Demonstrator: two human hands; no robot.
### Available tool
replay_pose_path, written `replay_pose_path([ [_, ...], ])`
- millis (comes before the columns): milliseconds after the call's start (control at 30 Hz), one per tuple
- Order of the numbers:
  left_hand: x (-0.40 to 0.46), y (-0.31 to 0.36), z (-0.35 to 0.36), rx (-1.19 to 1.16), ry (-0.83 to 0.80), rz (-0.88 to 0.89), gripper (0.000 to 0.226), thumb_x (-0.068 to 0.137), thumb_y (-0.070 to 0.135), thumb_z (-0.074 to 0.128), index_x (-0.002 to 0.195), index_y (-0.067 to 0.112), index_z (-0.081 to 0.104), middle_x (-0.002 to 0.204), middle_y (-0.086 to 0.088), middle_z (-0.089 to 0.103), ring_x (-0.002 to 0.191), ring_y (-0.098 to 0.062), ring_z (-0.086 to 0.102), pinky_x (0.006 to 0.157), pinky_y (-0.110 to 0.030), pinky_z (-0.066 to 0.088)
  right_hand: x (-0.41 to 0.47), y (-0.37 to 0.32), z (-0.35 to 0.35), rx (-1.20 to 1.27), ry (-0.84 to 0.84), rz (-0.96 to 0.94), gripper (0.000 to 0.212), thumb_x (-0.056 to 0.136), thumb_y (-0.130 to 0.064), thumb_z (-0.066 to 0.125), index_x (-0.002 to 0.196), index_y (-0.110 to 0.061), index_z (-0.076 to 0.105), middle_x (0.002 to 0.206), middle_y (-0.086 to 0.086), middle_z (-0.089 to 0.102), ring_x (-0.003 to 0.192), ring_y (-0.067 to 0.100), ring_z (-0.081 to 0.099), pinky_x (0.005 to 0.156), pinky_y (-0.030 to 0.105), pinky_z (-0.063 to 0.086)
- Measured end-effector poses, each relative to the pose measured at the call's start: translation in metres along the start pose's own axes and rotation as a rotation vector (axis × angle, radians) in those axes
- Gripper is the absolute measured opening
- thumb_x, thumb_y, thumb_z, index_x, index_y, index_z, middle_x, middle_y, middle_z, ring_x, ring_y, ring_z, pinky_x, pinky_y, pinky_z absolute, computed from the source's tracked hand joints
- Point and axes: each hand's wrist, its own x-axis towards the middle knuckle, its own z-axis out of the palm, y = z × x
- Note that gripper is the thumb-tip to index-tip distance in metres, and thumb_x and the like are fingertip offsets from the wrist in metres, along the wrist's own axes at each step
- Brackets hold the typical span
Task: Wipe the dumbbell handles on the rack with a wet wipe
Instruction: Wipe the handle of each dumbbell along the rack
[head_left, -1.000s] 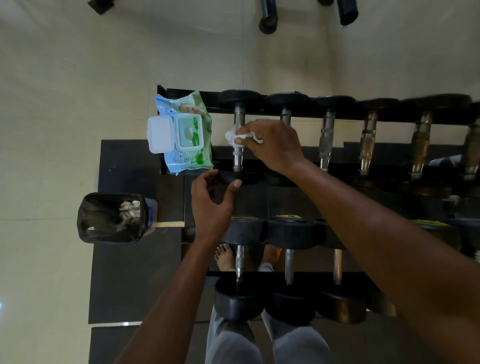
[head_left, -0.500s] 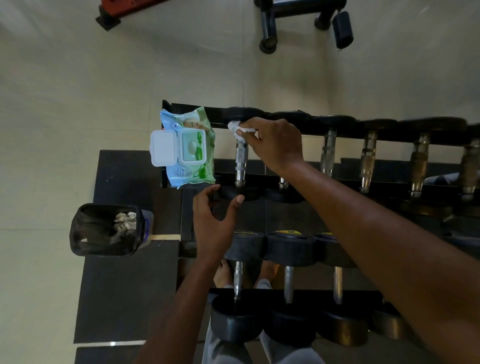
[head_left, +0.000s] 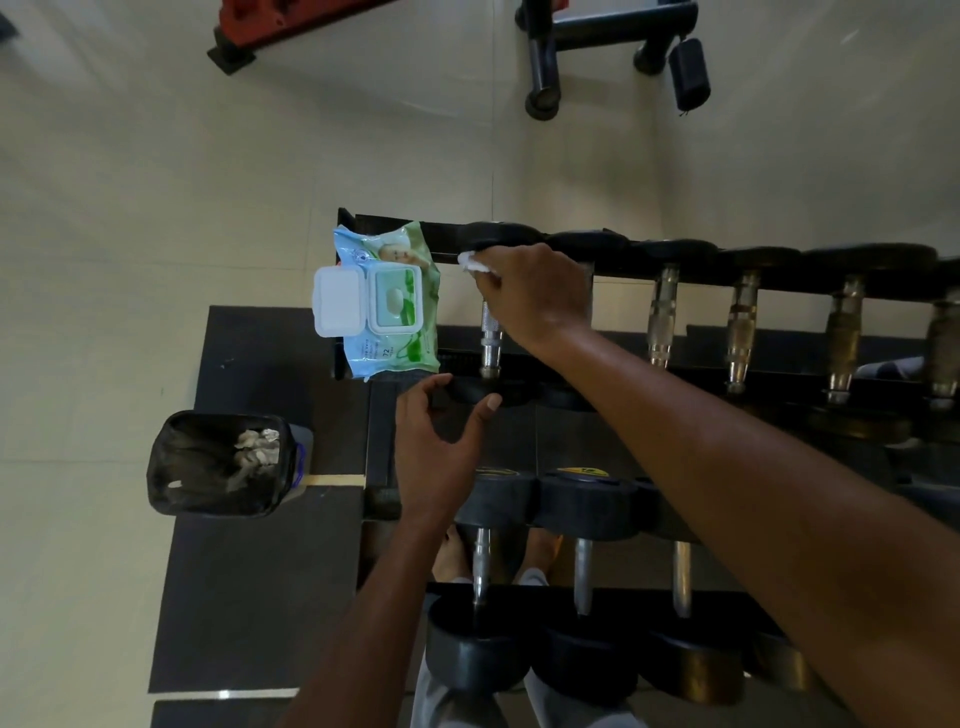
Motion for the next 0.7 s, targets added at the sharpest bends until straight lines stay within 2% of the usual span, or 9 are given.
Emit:
replay_pose_path([
  [100, 0.000, 0.002, 0.000, -0.011, 0.003, 0.010, 0.056, 0.086, 0.059, 0.084, 0.130, 0.033, 0.062, 0.128, 0.014, 0.056, 0.117, -0.001, 0.059, 0.097, -0.033, 0.057, -0.021, 0.018, 0.003, 0.151, 0.104, 0.095, 0.022, 0.107, -0.036, 0.059, 0.120, -0.028, 0.075, 0.085, -0.001, 0.077, 0.074, 0.018, 0.072, 0.070, 0.037, 0.060],
  [233, 0.000, 0.000, 0.002, -0.007, -0.005, 0.021, 0.055, 0.087, 0.055, 0.085, 0.130, 0.032, 0.061, 0.126, 0.014, 0.055, 0.115, -0.003, 0.060, 0.095, -0.033, 0.057, -0.032, 0.031, 0.014, 0.364, 0.096, 0.410, 0.023, 0.104, -0.047, 0.065, 0.110, -0.029, 0.078, 0.090, -0.010, 0.074, 0.078, 0.009, 0.068, 0.070, 0.035, 0.060],
  [333, 0.000, 0.001, 0.002, -0.018, -0.005, 0.030, 0.052, 0.089, 0.051, 0.085, 0.130, 0.031, 0.061, 0.125, 0.015, 0.055, 0.114, -0.005, 0.061, 0.094, -0.030, 0.057, -0.022, 0.023, 0.019, 0.581, 0.056, 0.474, 0.019, 0.102, -0.046, 0.067, 0.099, -0.030, 0.076, 0.090, -0.011, 0.073, 0.083, 0.008, 0.069, 0.078, 0.038, 0.061],
  [433, 0.000, 0.002, 0.000, -0.012, -0.017, 0.038, 0.051, 0.089, 0.049, 0.084, 0.130, 0.030, 0.060, 0.125, 0.019, 0.054, 0.117, -0.002, 0.060, 0.096, -0.023, 0.054, -0.016, 0.019, 0.021, 0.609, 0.056, 0.533, 0.015, 0.102, -0.044, 0.068, 0.095, -0.031, 0.074, 0.091, -0.010, 0.071, 0.091, 0.013, 0.068, 0.082, 0.043, 0.062],
  [500, 0.001, 0.002, -0.001, -0.002, -0.020, 0.040, 0.052, 0.089, 0.049, 0.084, 0.131, 0.030, 0.060, 0.126, 0.018, 0.054, 0.116, 0.002, 0.059, 0.094, -0.016, 0.051, -0.016, 0.020, 0.022, 0.663, -0.002, 0.604, 0.015, 0.103, -0.038, 0.068, 0.093, -0.028, 0.073, 0.091, -0.006, 0.072, 0.089, 0.016, 0.070, 0.083, 0.046, 0.063],
  [567, 0.001, 0.003, 0.000, 0.000, -0.025, 0.041, 0.053, 0.089, 0.049, 0.083, 0.131, 0.029, 0.060, 0.126, 0.015, 0.054, 0.116, 0.005, 0.057, 0.092, -0.010, 0.048, -0.015, 0.021, 0.022, 0.822, -0.096, 0.704, 0.017, 0.104, -0.034, 0.068, 0.092, -0.024, 0.074, 0.091, -0.001, 0.074, 0.089, 0.019, 0.074, 0.085, 0.050, 0.065],
  [700, 0.001, 0.005, -0.001, -0.001, -0.029, 0.044, 0.052, 0.090, 0.045, 0.084, 0.131, 0.026, 0.059, 0.126, 0.016, 0.054, 0.115, 0.011, 0.055, 0.090, -0.004, 0.044, -0.014, 0.018, 0.008, 1.187, -0.183, 0.808, 0.017, 0.110, -0.029, 0.058, 0.102, -0.023, 0.072, 0.108, 0.000, 0.074, 0.104, 0.017, 0.073, 0.096, 0.044, 0.063],
])
